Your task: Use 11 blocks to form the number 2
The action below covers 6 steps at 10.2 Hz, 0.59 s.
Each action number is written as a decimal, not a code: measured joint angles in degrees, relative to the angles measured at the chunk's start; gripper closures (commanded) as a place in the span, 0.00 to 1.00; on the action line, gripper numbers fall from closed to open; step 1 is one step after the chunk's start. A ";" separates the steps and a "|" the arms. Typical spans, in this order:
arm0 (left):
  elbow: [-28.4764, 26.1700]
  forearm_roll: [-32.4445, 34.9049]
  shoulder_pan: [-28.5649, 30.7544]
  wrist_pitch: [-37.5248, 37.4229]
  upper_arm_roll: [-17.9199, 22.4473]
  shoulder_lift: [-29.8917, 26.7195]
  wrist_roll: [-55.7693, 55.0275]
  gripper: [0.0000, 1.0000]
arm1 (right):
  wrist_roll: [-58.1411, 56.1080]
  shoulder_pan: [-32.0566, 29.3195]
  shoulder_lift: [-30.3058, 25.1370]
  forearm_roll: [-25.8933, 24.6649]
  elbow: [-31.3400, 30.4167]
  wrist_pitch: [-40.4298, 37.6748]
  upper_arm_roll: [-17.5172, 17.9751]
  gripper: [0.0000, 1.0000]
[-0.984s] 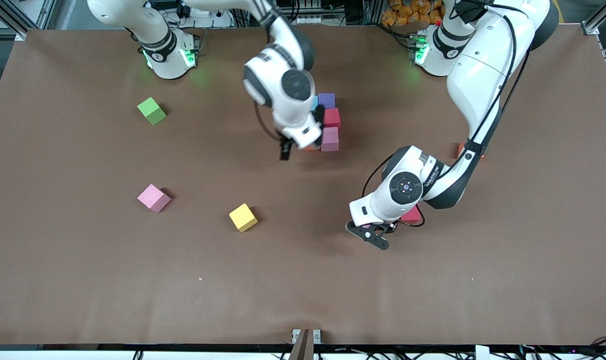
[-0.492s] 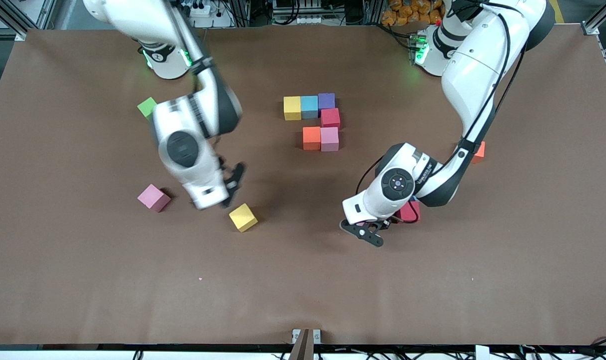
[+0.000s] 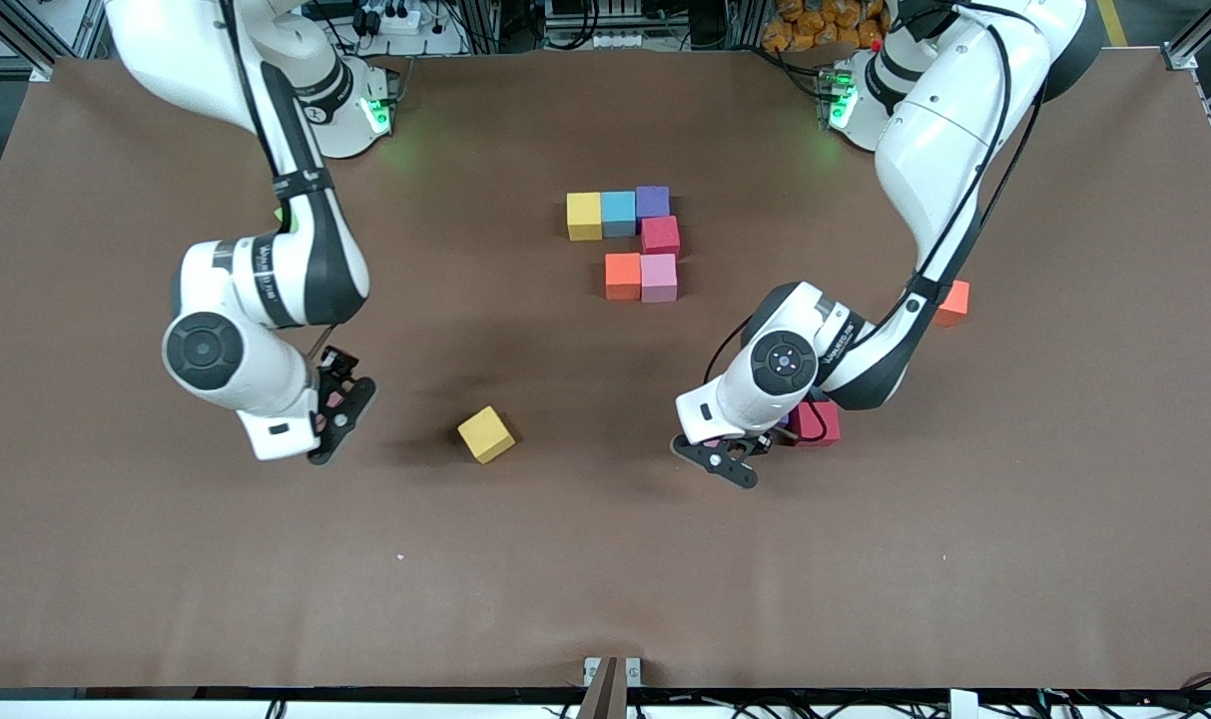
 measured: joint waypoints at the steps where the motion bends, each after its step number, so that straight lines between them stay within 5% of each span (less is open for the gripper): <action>1: 0.03 0.00 -0.01 0.00 0.02 0.00 0.00 0.63 | 0.00 -1.57 0.09 0.00 -0.13 0.97 0.00 0.00; 6: 0.27 0.00 -0.42 0.00 0.07 0.00 0.00 0.63 | 0.20 -4.41 0.46 0.04 -0.18 1.91 0.00 0.00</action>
